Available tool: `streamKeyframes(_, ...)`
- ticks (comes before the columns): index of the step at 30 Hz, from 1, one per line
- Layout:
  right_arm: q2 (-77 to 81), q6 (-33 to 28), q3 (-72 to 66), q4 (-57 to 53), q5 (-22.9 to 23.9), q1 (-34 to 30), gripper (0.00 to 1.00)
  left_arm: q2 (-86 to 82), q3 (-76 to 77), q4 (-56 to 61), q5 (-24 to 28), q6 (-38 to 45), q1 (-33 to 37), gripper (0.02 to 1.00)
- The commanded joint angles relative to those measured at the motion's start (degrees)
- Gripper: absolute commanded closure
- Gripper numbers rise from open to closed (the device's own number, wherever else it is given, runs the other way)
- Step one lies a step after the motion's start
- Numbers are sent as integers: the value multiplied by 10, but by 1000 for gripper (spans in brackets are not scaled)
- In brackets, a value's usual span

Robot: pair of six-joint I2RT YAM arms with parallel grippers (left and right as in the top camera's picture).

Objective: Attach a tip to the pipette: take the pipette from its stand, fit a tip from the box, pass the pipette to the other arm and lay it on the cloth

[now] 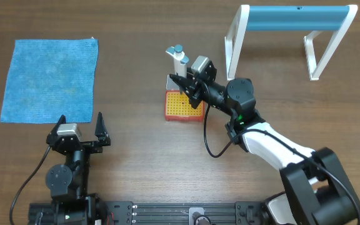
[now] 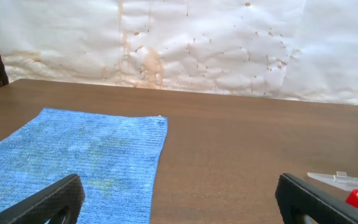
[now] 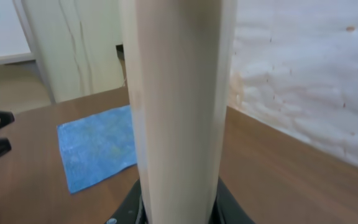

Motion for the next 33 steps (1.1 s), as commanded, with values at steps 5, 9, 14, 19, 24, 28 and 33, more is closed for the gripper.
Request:
streamKeyframes(5, -85, 6, 49, -67, -9, 1, 925, 0, 0, -5, -4, -3, -2, 20)
streamKeyframes(9, -126, 6, 79, -155, -9, -1, 925, 0, 0, -5, -4, -3, -2, 20)
streamKeyframes(14, -172, 2, 94, -201, -50, -14, 928, 0, 0, -5, -4, -3, -2, 20)
streamKeyframes(19, -177, 49, 94, -201, -97, -47, 925, 0, 0, -5, -4, -3, -2, 20)
streamKeyframes(24, -177, 63, 94, -217, -135, -56, 925, 0, 0, -5, -4, -3, -2, 20)
streamKeyframes(28, -177, 63, 94, -264, -151, -56, 923, 0, 0, -5, -4, -3, -2, 20)
streamKeyframes(33, -177, 57, 93, -273, -171, -56, 925, 0, 0, 13, 40, -19, -2, 20)
